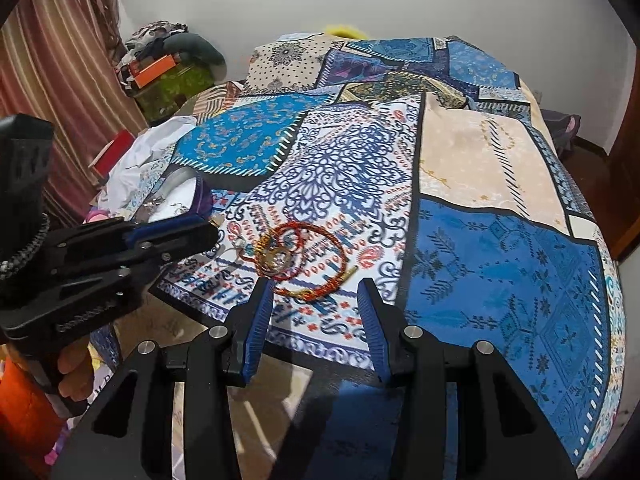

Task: Organize jewelry
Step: 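Grasp the red beaded bracelet with the right tool while the left tool grasps a gold ring, then carry the bracelet and gold ring over the heart tin and lower both, then open both tools to drop the bracelet and ring onto the foam, then move both tools back to the remaining jewelry on the cloth, then grasp a gold ring with the right tool while the left tool grasps a small silver ring, then carry both rings over the heart tin and lower them toward the foam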

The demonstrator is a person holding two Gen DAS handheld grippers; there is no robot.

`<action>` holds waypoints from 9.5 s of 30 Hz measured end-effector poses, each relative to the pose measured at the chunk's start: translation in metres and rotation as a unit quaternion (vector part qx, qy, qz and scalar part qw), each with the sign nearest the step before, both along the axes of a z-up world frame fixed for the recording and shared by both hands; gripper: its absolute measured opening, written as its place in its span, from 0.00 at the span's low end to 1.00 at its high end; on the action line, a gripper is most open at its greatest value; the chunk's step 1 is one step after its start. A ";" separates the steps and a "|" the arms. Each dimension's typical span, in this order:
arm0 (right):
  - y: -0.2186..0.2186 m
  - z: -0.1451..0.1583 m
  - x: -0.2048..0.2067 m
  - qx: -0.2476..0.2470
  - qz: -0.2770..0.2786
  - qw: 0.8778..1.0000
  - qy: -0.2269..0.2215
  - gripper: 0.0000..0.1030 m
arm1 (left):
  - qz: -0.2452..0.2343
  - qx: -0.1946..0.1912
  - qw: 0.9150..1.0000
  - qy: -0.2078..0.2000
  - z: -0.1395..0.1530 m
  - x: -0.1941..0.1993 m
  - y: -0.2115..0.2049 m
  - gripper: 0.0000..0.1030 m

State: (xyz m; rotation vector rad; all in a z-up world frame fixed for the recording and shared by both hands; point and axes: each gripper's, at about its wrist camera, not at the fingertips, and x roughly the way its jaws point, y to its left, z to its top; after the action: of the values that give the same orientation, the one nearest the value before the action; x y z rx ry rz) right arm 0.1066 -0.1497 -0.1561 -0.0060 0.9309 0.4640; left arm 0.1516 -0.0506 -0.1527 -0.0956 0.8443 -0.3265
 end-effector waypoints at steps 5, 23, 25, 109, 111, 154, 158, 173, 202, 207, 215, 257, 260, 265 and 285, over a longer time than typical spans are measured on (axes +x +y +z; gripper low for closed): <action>0.009 -0.001 0.000 0.000 0.006 1.000 0.000 0.39 | 0.016 -0.001 1.000 -0.007 0.006 -0.004 0.015 0.17; 0.001 -0.019 0.010 -0.061 -0.019 0.998 -0.025 0.26 | 0.019 0.003 1.000 0.001 -0.004 -0.011 0.021 0.17; 0.001 -0.020 0.011 -0.062 -0.017 0.998 -0.029 0.15 | 0.018 0.004 1.000 0.001 -0.003 -0.011 0.019 0.17; 0.170 -0.011 0.067 -0.002 0.105 0.994 0.020 0.07 | 0.106 -0.028 0.994 0.007 -0.018 -0.003 0.141 0.17; 0.170 -0.012 0.068 -0.002 0.104 0.994 0.023 0.08 | 0.105 -0.026 0.994 0.008 -0.020 -0.001 0.140 0.17; 0.022 0.058 0.023 -0.011 -0.024 0.997 -0.076 0.36 | 0.027 0.002 0.999 -0.025 0.027 -0.004 0.050 0.21; 0.008 0.050 0.017 -0.013 -0.033 0.997 -0.066 0.36 | 0.007 0.009 1.000 -0.019 0.023 -0.002 0.031 0.21; 0.012 0.009 -0.001 -0.004 0.002 0.999 -0.032 0.36 | -0.028 0.017 0.999 0.019 -0.009 -0.005 0.006 0.21; 0.011 0.000 0.005 -0.011 0.003 0.999 -0.031 0.18 | -0.039 0.016 0.999 0.028 -0.017 0.004 -0.001 0.21; 0.002 0.007 0.005 -0.007 -0.009 0.999 -0.039 0.18 | -0.042 0.016 0.999 0.025 -0.015 0.005 -0.005 0.21; -0.015 0.016 0.002 0.005 -0.031 0.998 -0.050 0.18 | -0.046 0.026 0.998 0.024 -0.018 0.010 -0.012 0.21; 0.069 0.054 0.010 0.046 0.047 0.994 -0.093 0.18 | 0.057 0.023 0.996 -0.072 0.039 -0.016 0.073 0.06; 0.085 0.055 0.013 0.048 0.060 0.993 -0.094 0.19 | 0.068 0.020 0.994 -0.078 0.041 -0.018 0.087 0.06; 0.111 0.054 0.018 0.049 0.080 0.991 -0.093 0.18 | 0.086 0.012 0.993 -0.076 0.038 -0.018 0.108 0.06; 0.165 0.000 0.047 0.020 0.113 0.993 -0.008 0.19 | 0.087 -0.014 0.996 -0.003 -0.021 -0.003 0.128 0.06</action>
State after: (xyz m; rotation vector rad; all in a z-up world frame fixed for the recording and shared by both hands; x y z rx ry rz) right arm 0.1536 0.0152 -0.1560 -0.0796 0.9096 0.6911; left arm 0.1483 0.0773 -0.1741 -0.1938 0.8192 -0.1753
